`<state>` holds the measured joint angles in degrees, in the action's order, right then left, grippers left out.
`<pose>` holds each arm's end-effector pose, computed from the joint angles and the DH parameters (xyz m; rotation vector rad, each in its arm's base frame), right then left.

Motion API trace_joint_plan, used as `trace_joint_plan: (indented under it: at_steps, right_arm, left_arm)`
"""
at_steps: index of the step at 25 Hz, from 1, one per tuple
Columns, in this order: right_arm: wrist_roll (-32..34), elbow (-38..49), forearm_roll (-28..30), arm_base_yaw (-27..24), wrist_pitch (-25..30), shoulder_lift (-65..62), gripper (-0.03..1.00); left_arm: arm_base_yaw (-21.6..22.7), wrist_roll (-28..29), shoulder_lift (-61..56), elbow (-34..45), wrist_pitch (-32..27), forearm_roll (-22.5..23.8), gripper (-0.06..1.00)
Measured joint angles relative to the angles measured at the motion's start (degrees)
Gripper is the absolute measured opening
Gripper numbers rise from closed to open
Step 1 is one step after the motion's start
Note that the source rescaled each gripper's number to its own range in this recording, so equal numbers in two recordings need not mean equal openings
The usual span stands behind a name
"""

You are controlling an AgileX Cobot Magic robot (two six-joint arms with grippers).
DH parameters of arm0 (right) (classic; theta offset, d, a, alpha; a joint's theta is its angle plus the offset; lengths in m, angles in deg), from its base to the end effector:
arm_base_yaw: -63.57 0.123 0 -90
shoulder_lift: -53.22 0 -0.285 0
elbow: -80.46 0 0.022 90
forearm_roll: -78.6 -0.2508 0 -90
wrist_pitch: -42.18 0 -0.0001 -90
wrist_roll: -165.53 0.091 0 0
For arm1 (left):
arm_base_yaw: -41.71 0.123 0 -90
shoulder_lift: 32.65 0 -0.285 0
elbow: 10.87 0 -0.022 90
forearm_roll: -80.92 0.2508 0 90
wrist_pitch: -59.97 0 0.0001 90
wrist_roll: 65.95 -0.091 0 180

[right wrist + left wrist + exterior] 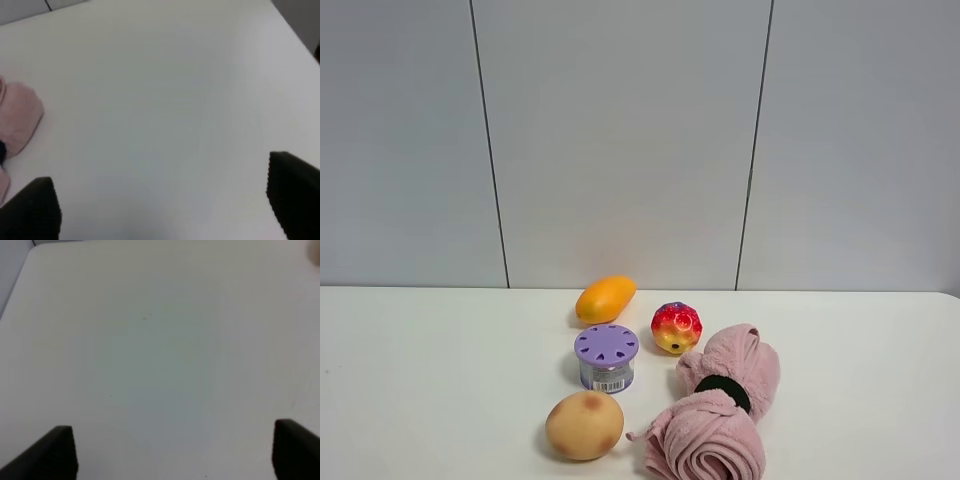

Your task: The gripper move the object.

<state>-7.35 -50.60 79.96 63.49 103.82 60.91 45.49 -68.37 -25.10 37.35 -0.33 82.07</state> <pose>-0.0050 -0.0019 0.2743 0.1309 2.0602 0.0473 -0.0059 0.0012 0.2796 -0.0250 2.0267 0.0923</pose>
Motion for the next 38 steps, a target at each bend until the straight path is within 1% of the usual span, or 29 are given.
trace_joint_plan:
  at_steps: [6, 38]
  right_arm:
    - [-0.84, 0.21, -1.36, 0.0, -0.95, 0.0, 0.99]
    - [-0.83, 0.21, -1.36, 0.0, -1.0, 0.0, 0.99]
  left_arm:
    - [0.0, 0.0, 0.0, 0.0, 0.0, 0.0, 1.0]
    - [0.0, 0.0, 0.0, 0.0, 0.0, 0.0, 1.0]
